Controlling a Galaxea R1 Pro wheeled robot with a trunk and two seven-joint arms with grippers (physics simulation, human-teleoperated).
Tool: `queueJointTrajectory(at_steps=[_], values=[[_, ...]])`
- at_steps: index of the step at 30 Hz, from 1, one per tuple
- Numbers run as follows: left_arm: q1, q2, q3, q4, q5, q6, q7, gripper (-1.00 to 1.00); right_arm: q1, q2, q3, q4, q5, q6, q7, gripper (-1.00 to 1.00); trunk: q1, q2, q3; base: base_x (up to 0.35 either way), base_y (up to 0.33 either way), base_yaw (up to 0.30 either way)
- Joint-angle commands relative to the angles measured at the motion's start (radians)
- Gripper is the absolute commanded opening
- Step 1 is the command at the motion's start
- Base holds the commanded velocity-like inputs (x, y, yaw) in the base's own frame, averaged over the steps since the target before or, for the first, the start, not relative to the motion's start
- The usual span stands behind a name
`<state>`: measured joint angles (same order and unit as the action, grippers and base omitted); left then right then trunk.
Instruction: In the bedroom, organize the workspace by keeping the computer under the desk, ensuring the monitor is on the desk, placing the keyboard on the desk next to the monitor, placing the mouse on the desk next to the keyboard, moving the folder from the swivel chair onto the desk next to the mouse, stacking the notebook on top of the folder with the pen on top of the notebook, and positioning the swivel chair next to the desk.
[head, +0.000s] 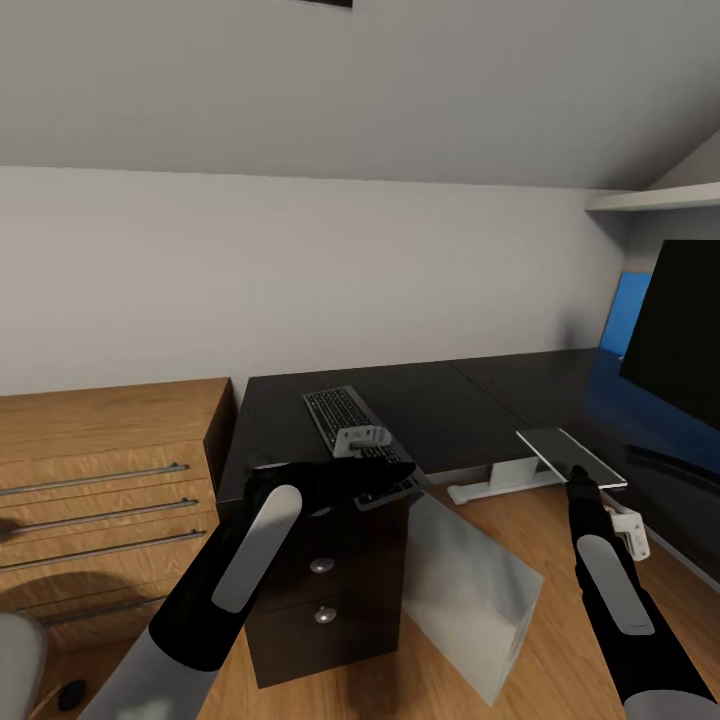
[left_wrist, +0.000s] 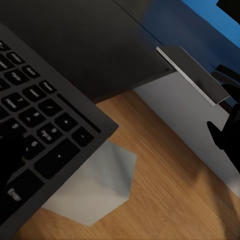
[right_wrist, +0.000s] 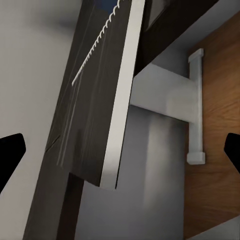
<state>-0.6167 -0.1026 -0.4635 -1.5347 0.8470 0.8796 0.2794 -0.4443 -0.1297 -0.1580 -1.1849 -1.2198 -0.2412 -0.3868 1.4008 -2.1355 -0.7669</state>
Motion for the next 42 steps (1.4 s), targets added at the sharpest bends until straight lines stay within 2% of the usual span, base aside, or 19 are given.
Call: queueJointTrajectory(at_steps=[1,38,39,42], values=[[-0.001,0.0,0.0,-0.001,0.011,0.002,0.01,1.0,-0.001,-0.001,0.002,-0.001,-0.01,-0.007,-0.001,1.0,0.0,-0.001,-0.001,0.025,0.0,0.0],[-0.001,0.0,-0.001,0.007,0.011,0.002,0.011,1.0,-0.001,-0.001,0.002,-0.001,-0.01,-0.005,-0.003,1.0,0.0,-0.001,-0.001,0.043,0.0,0.0],[-0.001,0.0,-0.001,0.007,0.011,0.002,0.01,1.0,-0.001,-0.001,0.002,-0.001,-0.01,-0.004,-0.005,-1.0,0.0,-0.001,-0.001,0.0,0.0,0.0],[-0.001,0.0,-0.001,0.007,0.011,0.002,0.01,1.0,-0.001,-0.001,0.002,-0.002,-0.01,-0.003,-0.007,-1.0,0.0,-0.001,-0.001,0.0,0.0,0.0]])
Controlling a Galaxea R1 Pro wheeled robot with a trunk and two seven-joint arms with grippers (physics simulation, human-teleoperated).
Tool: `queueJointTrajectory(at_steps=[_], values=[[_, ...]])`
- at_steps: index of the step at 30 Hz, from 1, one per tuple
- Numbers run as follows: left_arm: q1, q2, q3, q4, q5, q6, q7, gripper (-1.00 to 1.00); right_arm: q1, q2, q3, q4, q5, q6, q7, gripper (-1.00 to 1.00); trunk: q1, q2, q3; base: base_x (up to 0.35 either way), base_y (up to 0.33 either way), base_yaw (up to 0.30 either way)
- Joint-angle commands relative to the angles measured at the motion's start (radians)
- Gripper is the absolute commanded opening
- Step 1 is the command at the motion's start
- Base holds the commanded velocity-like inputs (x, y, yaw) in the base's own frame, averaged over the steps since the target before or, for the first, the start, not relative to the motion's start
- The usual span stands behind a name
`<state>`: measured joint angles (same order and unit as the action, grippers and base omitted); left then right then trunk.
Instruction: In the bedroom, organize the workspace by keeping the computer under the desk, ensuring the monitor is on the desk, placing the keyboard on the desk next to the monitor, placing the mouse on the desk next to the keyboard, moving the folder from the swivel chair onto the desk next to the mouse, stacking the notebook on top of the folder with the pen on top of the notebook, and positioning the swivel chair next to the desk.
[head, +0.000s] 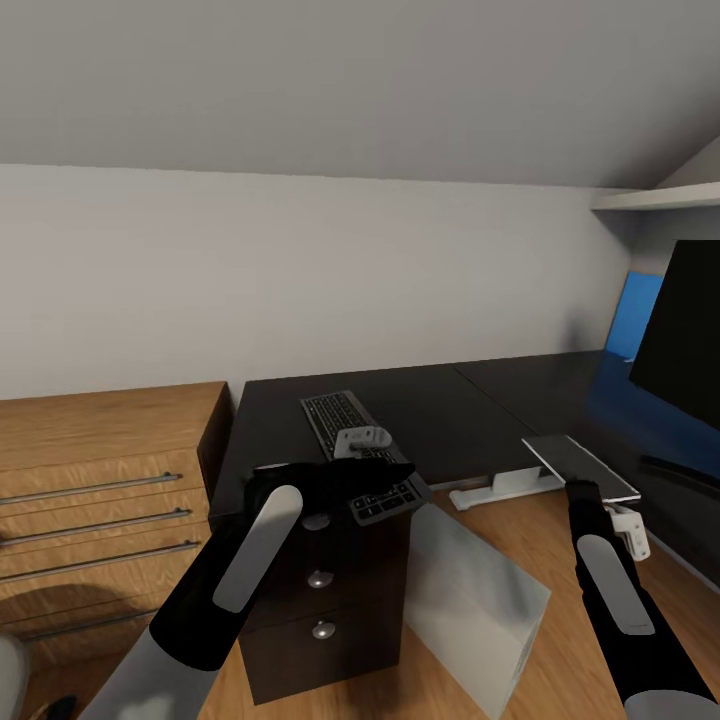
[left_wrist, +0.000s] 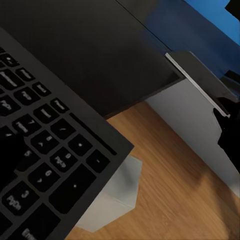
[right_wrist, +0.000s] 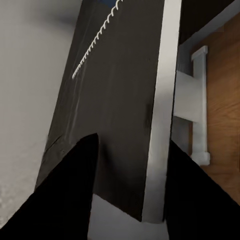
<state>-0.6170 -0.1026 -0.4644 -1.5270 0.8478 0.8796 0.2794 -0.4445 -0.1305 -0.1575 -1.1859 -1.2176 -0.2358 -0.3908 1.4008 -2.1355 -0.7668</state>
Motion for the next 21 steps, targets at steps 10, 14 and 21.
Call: queueJointTrajectory(at_steps=[10,14,21], values=[[-0.001,0.0,0.0,0.0,0.011,0.002,0.01,1.0,0.0,-0.001,0.001,0.0,-0.013,-0.009,-0.004,-1.0,0.0,0.0,-0.001,0.0,0.0,0.0],[-0.001,0.0,0.0,0.0,0.011,0.002,0.01,1.0,0.0,0.0,0.001,0.0,-0.013,-0.01,-0.004,-1.0,0.0,0.0,-0.001,0.0,0.0,0.0],[-0.001,0.0,0.001,0.001,0.011,0.002,0.01,1.0,0.0,0.0,0.001,0.0,-0.014,-0.008,-0.003,-1.0,-0.012,0.021,0.008,0.0,0.0,0.0]])
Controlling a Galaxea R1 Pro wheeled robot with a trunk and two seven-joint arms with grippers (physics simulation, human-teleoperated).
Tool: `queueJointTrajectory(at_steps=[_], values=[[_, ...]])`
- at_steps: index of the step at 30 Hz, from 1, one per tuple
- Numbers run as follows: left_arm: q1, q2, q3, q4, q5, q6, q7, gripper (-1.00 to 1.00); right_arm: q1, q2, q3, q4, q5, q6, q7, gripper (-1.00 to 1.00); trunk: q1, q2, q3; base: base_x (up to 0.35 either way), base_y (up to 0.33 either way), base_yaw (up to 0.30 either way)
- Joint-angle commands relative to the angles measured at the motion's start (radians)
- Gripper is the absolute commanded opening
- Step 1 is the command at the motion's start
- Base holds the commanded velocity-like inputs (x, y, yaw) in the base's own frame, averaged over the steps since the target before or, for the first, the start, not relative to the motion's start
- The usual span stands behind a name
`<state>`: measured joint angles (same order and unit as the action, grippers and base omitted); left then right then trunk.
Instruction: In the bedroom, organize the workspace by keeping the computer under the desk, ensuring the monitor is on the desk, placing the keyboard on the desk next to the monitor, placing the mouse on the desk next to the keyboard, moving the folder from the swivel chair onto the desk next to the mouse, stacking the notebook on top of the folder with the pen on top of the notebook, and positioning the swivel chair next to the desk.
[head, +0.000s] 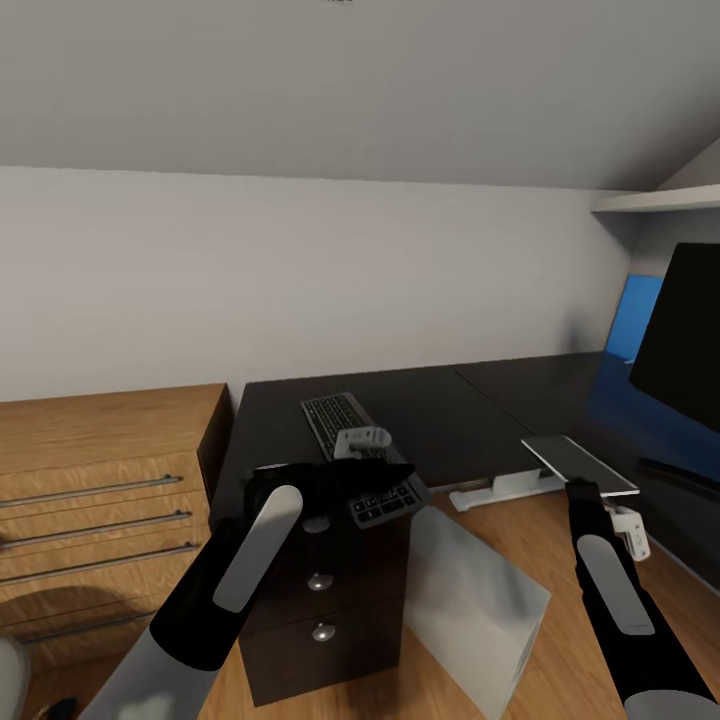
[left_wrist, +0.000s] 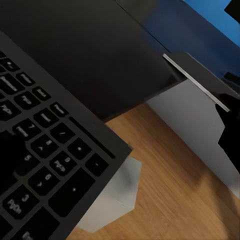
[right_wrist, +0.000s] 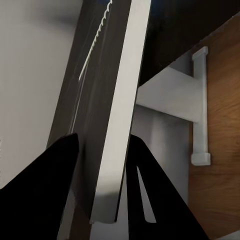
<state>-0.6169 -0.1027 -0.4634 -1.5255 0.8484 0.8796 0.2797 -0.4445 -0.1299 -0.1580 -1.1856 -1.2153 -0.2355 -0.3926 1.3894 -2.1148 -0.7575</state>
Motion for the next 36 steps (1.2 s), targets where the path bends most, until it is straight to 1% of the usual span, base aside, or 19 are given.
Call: queueJointTrajectory(at_steps=[1,15,19,27,31,32,34,36], values=[[-0.001,0.0,0.0,-0.001,0.01,0.002,0.01,1.0,0.0,-0.001,0.002,0.0,-0.016,-0.009,-0.002,-1.0,-0.004,0.007,0.002,0.0,0.0,0.0],[-0.001,0.0,0.0,0.0,0.009,0.002,0.01,1.0,0.0,0.0,0.003,-0.002,-0.015,-0.007,0.001,-1.0,-0.058,0.105,0.046,0.0,0.0,0.0],[-0.001,-0.001,0.0,0.003,0.009,0.002,0.01,1.0,0.0,0.002,0.004,-0.001,-0.022,-0.004,0.003,-1.0,-0.073,0.133,0.058,0.0,0.0,0.0],[-0.001,-0.001,0.0,0.005,0.009,0.002,0.01,1.0,0.0,0.007,0.019,-0.003,-0.023,-0.005,0.015,-1.0,-0.073,0.133,0.058,0.0,0.0,0.0],[-0.001,-0.001,0.0,0.005,0.009,0.002,0.01,1.0,0.0,0.01,0.046,-0.003,-0.023,-0.005,0.056,-1.0,-0.073,0.133,0.058,0.0,0.0,0.0],[-0.001,-0.001,0.0,0.005,0.009,0.002,0.011,1.0,0.0,0.014,0.059,-0.003,-0.023,-0.005,0.079,-1.0,-0.073,0.133,0.058,0.0,0.0,0.0],[-0.001,0.0,0.0,0.005,0.009,0.002,0.011,1.0,0.0,0.019,0.072,-0.003,-0.023,-0.005,0.099,-1.0,-0.073,0.133,0.058,0.0,0.0,0.0],[-0.001,0.0,0.0,0.004,0.009,0.002,0.011,1.0,0.001,0.031,0.087,-0.001,-0.022,-0.005,0.119,-1.0,-0.073,0.133,0.058,0.0,0.0,0.0]])
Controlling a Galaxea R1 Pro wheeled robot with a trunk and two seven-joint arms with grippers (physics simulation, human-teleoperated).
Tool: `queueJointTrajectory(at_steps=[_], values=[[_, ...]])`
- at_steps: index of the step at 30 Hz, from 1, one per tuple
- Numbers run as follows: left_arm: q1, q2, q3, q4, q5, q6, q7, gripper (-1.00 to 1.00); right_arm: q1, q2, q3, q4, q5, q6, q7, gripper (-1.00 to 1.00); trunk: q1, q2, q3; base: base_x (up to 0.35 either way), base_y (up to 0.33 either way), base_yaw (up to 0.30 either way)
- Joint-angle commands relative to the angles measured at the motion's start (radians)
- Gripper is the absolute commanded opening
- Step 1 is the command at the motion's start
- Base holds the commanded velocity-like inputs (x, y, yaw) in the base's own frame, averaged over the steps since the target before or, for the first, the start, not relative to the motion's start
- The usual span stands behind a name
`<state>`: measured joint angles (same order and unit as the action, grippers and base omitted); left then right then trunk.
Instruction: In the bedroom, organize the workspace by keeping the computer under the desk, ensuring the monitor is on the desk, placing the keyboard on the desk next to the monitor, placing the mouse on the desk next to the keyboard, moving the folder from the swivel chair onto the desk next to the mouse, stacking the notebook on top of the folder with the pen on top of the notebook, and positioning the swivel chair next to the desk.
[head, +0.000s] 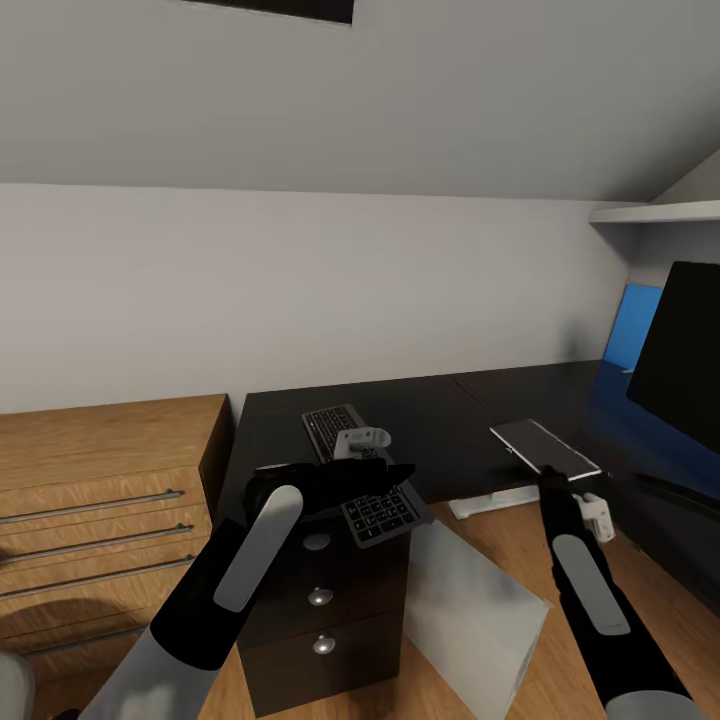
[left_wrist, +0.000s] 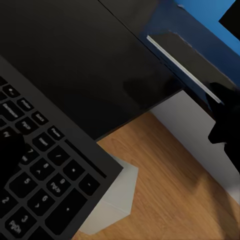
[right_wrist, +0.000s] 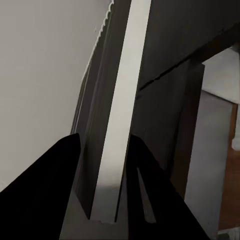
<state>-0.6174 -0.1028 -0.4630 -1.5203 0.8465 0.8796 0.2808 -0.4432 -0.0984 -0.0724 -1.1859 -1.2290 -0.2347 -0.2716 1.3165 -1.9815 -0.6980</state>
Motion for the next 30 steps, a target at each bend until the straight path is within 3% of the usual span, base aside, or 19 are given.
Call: queueJointTrajectory(at_steps=[1,8,15,20,27,30], values=[[0.0,0.0,0.0,-0.001,0.01,0.002,0.01,1.0,0.0,0.01,0.012,0.0,-0.008,-0.006,0.006,-1.0,0.0,-0.001,-0.001,0.0,0.0,0.0],[0.0,0.001,0.002,-0.001,0.008,0.001,0.011,1.0,0.0,0.039,0.052,0.007,-0.007,-0.005,0.018,-1.0,0.0,-0.001,-0.001,0.0,0.0,0.0],[0.0,0.003,0.002,-0.001,0.006,0.0,0.011,1.0,0.0,0.044,0.082,0.025,-0.007,-0.003,0.02,-1.0,0.0,-0.001,-0.001,0.001,0.014,0.0],[0.0,0.014,0.002,-0.005,0.006,-0.001,0.01,1.0,0.0,0.05,0.118,0.052,-0.008,-0.003,0.021,-1.0,0.0,-0.001,-0.001,0.104,0.173,0.0],[0.0,0.024,0.003,-0.013,0.006,0.0,0.009,1.0,0.0,0.051,0.13,0.075,-0.011,-0.002,0.021,-1.0,0.0,-0.001,-0.001,0.029,0.039,0.0],[0.0,0.05,0.003,-0.044,0.01,0.001,0.008,1.0,0.0,0.05,0.131,0.079,-0.012,0.015,0.024,-1.0,0.0,-0.001,-0.001,0.003,0.004,0.0]])
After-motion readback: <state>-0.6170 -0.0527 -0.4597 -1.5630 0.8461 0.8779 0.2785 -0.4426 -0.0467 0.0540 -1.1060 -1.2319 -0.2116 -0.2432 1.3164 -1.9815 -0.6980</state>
